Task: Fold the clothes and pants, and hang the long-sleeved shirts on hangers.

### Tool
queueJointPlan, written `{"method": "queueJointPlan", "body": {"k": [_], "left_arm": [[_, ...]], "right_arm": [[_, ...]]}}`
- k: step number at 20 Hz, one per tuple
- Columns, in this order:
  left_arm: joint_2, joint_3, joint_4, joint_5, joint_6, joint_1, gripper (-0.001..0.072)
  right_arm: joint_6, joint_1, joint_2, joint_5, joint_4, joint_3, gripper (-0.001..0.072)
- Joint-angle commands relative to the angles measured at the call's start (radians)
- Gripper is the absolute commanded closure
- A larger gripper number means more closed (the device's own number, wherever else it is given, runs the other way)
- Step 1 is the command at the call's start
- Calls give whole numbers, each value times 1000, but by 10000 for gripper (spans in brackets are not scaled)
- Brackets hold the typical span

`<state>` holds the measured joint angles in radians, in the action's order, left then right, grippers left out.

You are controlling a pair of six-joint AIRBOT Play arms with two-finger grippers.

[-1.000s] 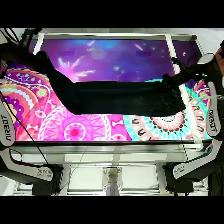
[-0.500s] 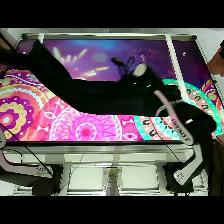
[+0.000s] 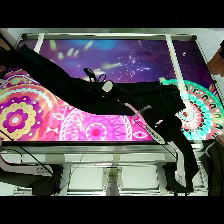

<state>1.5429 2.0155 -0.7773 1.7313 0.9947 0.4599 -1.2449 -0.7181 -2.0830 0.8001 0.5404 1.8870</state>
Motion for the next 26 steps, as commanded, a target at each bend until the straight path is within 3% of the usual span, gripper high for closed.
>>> {"method": "queueJointPlan", "body": {"k": [1, 6, 13, 16, 22, 26], "left_arm": [[4, 0, -23, -9, -16, 5, 675], [31, -11, -36, -14, -16, -3, 674], [32, -85, -53, 112, -177, -55, 675], [17, -86, -61, 118, -177, -120, 675], [-66, -86, -244, 121, -153, -313, 675], [-100, -87, -244, 121, -65, -441, 675]], "right_arm": [[27, -31, -37, 188, -36, 68, 696], [-12, -93, -44, 363, 200, 67, 695], [-27, 39, 46, 702, 202, 68, 693], [-41, 139, 127, 776, 244, 68, 681], [-106, 386, 302, 843, 430, 67, 681], [-127, 557, 389, 877, 478, 67, 682]]}}
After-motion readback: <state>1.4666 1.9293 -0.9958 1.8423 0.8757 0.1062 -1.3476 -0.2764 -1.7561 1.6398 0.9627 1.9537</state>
